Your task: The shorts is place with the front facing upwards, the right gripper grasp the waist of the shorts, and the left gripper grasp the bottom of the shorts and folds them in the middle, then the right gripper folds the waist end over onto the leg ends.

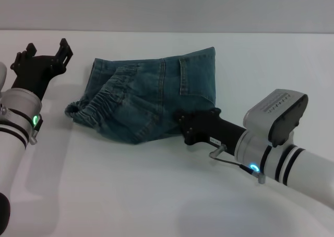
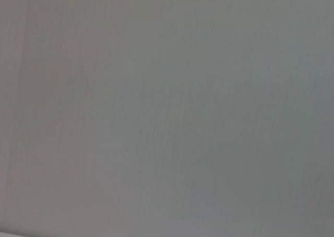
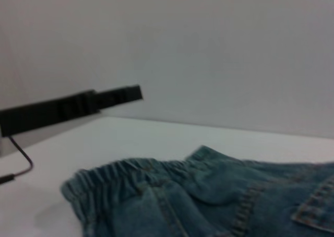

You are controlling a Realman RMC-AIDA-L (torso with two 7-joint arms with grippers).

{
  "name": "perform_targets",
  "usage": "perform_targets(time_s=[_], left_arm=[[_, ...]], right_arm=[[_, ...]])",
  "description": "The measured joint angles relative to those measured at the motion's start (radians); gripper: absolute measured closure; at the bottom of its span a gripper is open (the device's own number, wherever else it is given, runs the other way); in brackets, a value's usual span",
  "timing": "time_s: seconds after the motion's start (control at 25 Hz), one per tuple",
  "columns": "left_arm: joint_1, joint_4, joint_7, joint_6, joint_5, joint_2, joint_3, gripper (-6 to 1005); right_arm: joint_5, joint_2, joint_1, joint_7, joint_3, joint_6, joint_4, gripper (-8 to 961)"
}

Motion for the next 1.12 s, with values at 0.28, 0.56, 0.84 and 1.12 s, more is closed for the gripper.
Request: perform_targets(time_s=[0.28, 0.56, 0.84, 1.12], left_arm=[[-0.017, -0.018, -0.016, 0.002, 0.000, -0.001, 0.000, 194], [-0.026, -0.039, -0.017, 0.002, 0.000, -0.001, 0.004, 194], [-0.025, -0.048, -0.017, 0.018, 0.000, -0.001, 0.005, 194], [-0.061, -0.150, -0.016, 0.158, 0.001, -0.006, 0.071, 194]], right_arm=[[0.013, -0.005, 0.041, 0.009, 0.052, 0.009, 0.090, 953], [-0.017, -0.012, 0.067, 0.002, 0.096, -0.042, 0.117, 948], [-0.148, -0.003, -0.032, -0.012, 0.112, -0.157, -0.016, 941], [-0.052, 0.007, -0.206, -0.423, 0.399, -0.328, -0.033, 934]])
